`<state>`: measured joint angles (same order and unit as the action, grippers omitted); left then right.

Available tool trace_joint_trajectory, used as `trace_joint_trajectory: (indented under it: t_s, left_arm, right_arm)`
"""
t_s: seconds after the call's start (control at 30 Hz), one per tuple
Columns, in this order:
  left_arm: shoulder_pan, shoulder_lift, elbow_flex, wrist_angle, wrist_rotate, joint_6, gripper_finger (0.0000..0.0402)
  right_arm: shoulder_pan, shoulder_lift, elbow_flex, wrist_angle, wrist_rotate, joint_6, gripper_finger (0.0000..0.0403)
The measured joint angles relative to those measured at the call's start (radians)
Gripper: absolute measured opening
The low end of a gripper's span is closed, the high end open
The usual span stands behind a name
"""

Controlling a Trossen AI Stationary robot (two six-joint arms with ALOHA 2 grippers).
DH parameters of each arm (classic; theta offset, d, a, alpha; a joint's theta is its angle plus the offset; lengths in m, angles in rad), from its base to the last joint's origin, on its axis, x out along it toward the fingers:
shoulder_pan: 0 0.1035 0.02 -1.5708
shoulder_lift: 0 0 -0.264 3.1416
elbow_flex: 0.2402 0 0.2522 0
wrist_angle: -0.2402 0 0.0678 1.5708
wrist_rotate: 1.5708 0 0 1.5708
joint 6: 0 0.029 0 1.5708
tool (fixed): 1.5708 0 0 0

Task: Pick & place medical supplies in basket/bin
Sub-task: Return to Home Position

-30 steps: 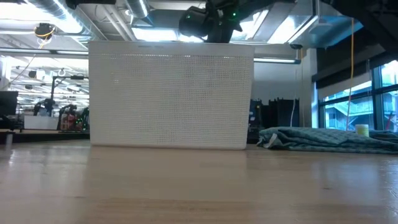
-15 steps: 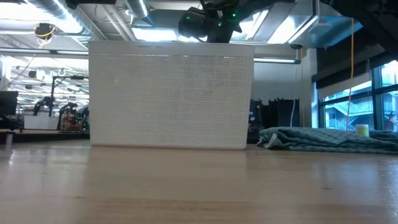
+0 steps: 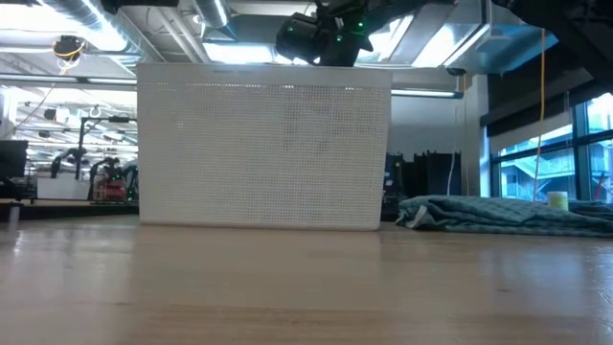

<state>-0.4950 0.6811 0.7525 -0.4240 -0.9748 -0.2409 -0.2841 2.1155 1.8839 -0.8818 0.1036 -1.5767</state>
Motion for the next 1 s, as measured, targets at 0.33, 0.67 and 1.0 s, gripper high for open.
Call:
trace_joint_trajectory:
  t_s: [0.33, 0.67, 1.0]
  left_arm:
    - [0.000, 0.000, 0.000, 0.000, -0.002, 0.000, 0.0134]
    - [0.000, -0.007, 0.000, 0.001, -0.002, 0.000, 0.0134]
    - [0.000, -0.038, 0.000, 0.000, -0.002, 0.052, 0.0134]
  right_arm:
    - [0.000, 0.000, 0.000, 0.120, 0.169, -0.051, 0.0268]
    - [0.039, -0.122, 0.001, 0.480, 0.192, 0.343, 0.0268]
    - [0.130, -0.400, 0.002, 0.257, -0.256, 1.343, 0.0268]
